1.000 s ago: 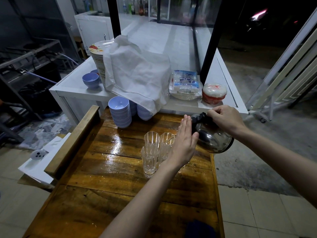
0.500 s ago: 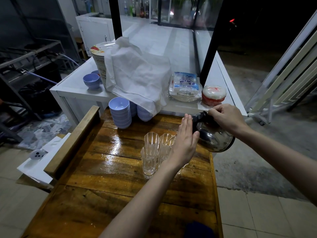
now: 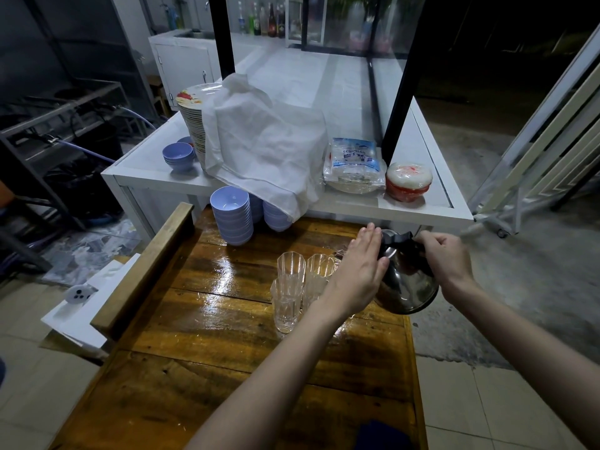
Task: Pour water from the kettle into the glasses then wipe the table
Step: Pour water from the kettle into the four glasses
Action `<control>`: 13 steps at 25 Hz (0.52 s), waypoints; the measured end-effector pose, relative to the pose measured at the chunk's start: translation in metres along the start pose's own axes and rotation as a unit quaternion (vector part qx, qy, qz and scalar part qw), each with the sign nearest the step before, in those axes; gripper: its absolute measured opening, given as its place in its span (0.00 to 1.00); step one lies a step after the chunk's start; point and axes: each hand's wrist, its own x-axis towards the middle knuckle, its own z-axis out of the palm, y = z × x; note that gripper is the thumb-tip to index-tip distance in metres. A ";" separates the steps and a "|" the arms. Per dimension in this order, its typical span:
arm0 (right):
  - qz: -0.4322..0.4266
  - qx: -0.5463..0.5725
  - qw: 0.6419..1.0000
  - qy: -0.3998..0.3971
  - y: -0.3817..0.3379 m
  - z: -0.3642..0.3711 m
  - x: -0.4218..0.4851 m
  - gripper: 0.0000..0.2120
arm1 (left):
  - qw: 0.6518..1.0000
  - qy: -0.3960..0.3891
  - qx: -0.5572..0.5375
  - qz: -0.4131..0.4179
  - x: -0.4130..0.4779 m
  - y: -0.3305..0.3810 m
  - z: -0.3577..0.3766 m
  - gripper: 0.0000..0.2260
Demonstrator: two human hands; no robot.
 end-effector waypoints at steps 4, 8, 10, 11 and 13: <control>0.003 0.025 1.000 0.000 0.001 0.009 -0.007 0.20 | 1.000 -0.005 0.023 0.008 -0.003 -0.004 -0.006 0.25; -0.033 -0.002 0.999 -0.011 -0.018 0.018 0.002 0.21 | 1.000 0.019 0.007 -0.004 -0.007 -0.013 -0.018 0.25; -0.067 -0.025 0.997 -0.027 -0.030 0.024 0.007 0.20 | 0.999 0.034 -0.003 -0.016 -0.009 -0.016 -0.024 0.26; -0.087 -0.040 0.995 -0.037 -0.035 0.026 0.010 0.19 | 0.999 0.041 -0.011 -0.022 -0.011 -0.018 -0.027 0.26; -0.124 -0.067 0.989 -0.056 -0.048 0.032 0.013 0.17 | 0.998 0.055 -0.026 -0.032 -0.012 -0.021 -0.030 0.26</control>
